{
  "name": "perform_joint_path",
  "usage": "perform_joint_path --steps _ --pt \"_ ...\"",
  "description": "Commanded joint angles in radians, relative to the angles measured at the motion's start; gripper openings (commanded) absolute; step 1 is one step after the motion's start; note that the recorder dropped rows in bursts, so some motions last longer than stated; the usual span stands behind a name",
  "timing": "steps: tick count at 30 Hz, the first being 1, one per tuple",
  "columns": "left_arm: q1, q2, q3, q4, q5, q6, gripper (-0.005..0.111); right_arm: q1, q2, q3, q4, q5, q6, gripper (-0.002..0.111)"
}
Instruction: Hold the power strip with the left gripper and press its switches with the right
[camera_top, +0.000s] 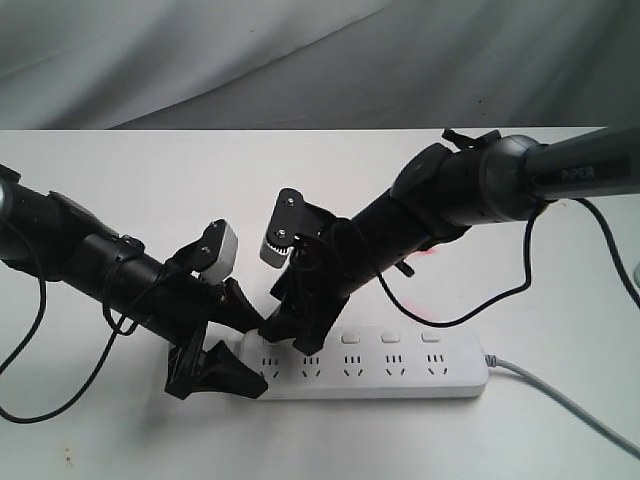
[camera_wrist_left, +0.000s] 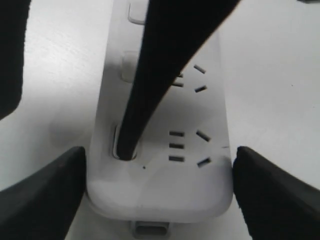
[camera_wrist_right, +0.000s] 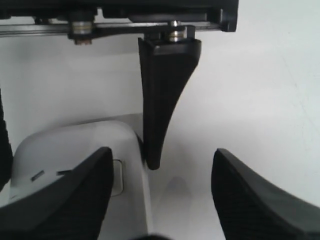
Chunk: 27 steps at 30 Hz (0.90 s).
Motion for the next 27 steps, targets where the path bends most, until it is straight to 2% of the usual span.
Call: perform_joint_path --steps 1,8,13,19,27 --pt "-0.005 0.003 -0.004 0.016 0.011 0.005 0.061 0.003 0.021 -0.001 -0.009 -0.016 0.003 0.054" --pt "-0.005 0.003 -0.004 0.016 0.011 0.005 0.061 0.003 0.049 -0.001 -0.146 -0.047 0.091 0.054" --pt "-0.005 0.003 -0.004 0.016 0.011 0.005 0.061 0.003 0.047 -0.001 -0.117 -0.052 0.091 0.054" --pt "-0.005 0.003 -0.004 0.016 0.011 0.005 0.061 -0.003 -0.066 -0.001 -0.029 -0.03 0.031 0.054" --pt "-0.005 0.003 -0.004 0.016 0.011 0.005 0.061 -0.091 -0.15 -0.001 -0.049 0.068 0.031 0.054"
